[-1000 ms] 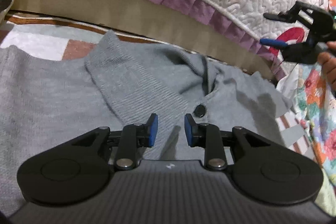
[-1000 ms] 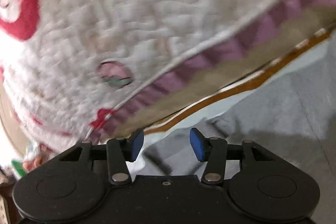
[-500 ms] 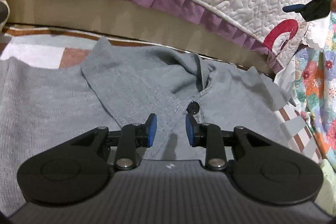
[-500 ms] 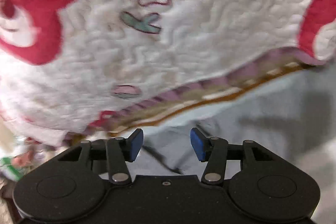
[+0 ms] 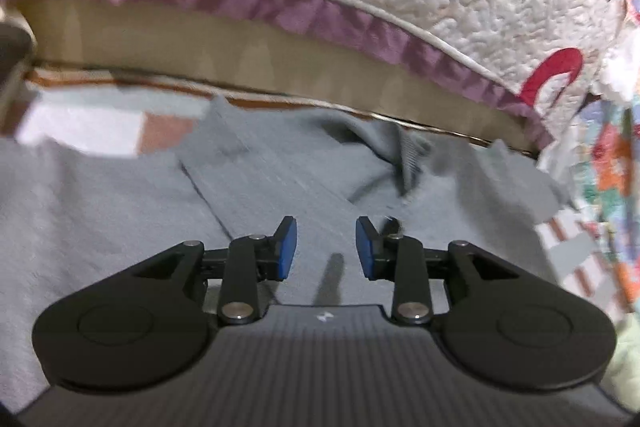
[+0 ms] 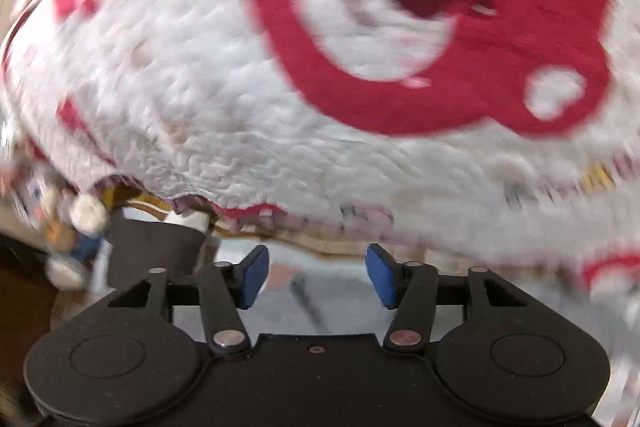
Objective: Fold clothes
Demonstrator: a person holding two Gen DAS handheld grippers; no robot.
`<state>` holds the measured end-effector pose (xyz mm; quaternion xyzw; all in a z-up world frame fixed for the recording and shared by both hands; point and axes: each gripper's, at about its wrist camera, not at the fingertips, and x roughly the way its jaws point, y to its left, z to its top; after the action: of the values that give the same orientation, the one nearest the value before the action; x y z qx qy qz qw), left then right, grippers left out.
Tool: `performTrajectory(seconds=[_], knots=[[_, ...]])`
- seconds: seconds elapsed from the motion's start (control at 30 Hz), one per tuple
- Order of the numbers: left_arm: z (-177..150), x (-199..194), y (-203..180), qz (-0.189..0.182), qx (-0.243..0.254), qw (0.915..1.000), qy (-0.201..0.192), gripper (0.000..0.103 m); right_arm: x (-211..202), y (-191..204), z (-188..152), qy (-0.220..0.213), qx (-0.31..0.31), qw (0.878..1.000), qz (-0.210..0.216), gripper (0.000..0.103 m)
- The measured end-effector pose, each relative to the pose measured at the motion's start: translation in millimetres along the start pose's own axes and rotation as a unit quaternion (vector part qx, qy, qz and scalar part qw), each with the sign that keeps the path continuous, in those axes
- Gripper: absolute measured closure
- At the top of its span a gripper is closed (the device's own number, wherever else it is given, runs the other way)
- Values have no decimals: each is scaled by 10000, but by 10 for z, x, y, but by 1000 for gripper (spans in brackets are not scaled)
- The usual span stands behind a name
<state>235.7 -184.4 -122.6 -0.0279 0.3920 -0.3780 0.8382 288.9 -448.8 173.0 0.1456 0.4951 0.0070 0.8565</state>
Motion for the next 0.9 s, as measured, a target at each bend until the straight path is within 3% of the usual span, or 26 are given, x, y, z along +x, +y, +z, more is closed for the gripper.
performTrajectory(seconds=[0.1,0.2,0.33,0.6,0.67,0.8,0.9], knots=[[-21,-4,-31,89,60,9999,11,71,559,-68,-459,314,-51,9990,-303,41],[-26,-11,-34,45,24,10000,-40,71,1076,-317,-827,745,351,9949,-581,42],[-77,7,17,-75,-98,9999,-99,71,1499,-545,-1208,988,188,9906,-930,42],[-261,110,59,-190,87,9998,-33,71,1981,-1050,-1618,439,248,9966,-656,41],[-273,103,84,-193,109,9998,-22,71,2167,-1130,-1697,297,509,9966,-574,41],[-261,115,105,-101,29,9998,-170,71,2392,-1078,-1722,133,873,9961,-66,42],[-262,112,71,17,171,9996,-226,71,2585,-858,-1668,277,186,9958,-852,41]])
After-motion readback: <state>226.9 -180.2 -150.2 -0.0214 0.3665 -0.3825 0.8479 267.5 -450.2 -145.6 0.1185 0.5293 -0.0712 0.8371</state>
